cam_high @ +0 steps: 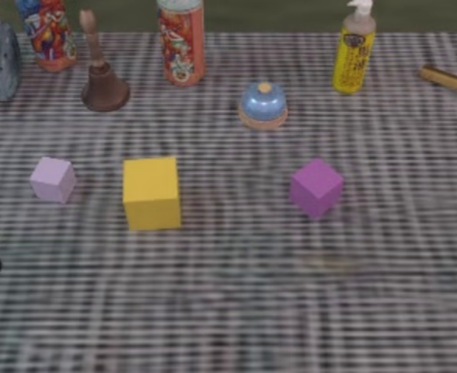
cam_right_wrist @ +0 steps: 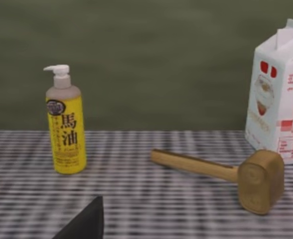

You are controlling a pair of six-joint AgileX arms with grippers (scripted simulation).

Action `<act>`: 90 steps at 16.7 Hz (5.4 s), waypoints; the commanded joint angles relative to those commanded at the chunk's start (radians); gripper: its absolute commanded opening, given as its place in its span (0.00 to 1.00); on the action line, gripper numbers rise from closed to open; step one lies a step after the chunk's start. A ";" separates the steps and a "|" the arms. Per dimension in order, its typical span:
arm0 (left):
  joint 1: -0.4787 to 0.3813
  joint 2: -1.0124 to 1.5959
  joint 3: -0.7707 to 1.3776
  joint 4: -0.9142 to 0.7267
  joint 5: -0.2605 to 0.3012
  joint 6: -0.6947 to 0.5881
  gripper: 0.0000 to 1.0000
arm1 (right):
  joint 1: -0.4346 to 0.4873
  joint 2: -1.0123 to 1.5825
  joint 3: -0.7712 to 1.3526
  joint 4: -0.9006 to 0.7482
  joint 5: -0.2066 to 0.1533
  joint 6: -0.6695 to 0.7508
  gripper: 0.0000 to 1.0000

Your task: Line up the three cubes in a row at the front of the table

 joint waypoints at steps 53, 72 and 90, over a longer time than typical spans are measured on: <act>-0.069 2.076 1.400 -0.755 0.003 0.160 0.25 | 0.000 0.000 0.000 0.000 0.000 0.000 1.00; -0.054 1.986 1.538 -0.961 0.008 0.156 0.00 | 0.000 0.000 0.000 0.000 0.000 0.000 1.00; -0.568 2.038 1.689 -1.092 -0.007 -0.479 0.00 | 0.000 0.000 0.000 0.000 0.000 0.000 1.00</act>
